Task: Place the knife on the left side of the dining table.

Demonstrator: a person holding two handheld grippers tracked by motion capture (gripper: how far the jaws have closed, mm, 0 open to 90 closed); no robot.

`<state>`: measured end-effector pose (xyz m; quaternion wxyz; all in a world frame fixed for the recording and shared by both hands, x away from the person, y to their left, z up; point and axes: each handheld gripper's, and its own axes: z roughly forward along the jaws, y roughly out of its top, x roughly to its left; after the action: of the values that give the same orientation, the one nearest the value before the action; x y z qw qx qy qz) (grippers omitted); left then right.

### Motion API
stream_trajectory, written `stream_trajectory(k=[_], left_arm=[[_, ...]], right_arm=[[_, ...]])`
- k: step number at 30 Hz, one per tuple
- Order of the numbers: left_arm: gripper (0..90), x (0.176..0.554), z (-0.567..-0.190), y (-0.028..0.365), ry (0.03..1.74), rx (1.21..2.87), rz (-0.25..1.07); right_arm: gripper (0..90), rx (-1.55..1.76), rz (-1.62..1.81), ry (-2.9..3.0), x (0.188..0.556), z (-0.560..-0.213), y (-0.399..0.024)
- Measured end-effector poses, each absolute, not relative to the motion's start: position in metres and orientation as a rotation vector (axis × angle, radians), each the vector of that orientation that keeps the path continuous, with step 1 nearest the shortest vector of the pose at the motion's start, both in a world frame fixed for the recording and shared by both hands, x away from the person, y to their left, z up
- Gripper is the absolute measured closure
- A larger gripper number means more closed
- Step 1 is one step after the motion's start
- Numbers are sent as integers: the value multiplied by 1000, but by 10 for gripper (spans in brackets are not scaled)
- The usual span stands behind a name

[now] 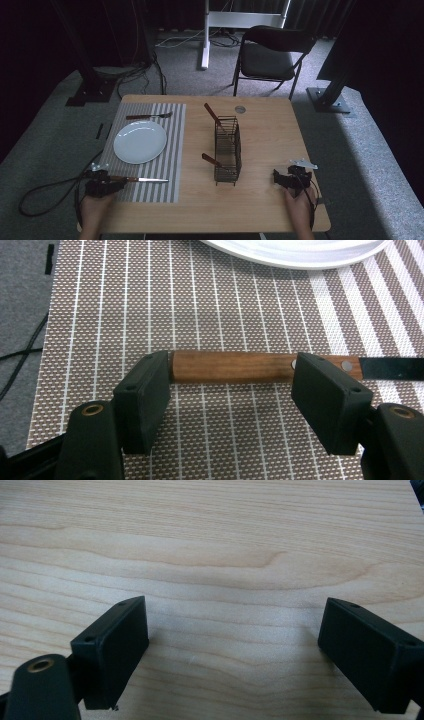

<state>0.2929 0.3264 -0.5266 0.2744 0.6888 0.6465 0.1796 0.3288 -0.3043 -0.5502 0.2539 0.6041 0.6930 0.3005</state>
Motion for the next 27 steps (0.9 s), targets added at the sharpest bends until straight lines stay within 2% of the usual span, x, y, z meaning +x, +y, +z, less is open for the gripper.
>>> stream_trajectory(k=[8, 17, 20, 22, 25, 27], left_arm=[[320, 282, -528, 326, 1710, 1841, 475], [318, 255, -528, 318, 1597, 1813, 521], [268, 249, -531, 318, 1584, 1781, 552], [165, 245, -533, 319, 1581, 1758, 538], [86, 240, -535, 317, 1570, 1751, 556], [85, 237, -536, 316, 1566, 1765, 605]], right_arm=[[120, 1641, 816, 1883, 329, -550, -304], [119, 1641, 816, 1883, 329, -550, -304], [119, 1642, 816, 1883, 329, -550, -304], [119, 1641, 816, 1883, 329, -550, -304], [119, 1642, 816, 1883, 329, -550, -304], [119, 1642, 817, 1883, 329, -550, -304]])
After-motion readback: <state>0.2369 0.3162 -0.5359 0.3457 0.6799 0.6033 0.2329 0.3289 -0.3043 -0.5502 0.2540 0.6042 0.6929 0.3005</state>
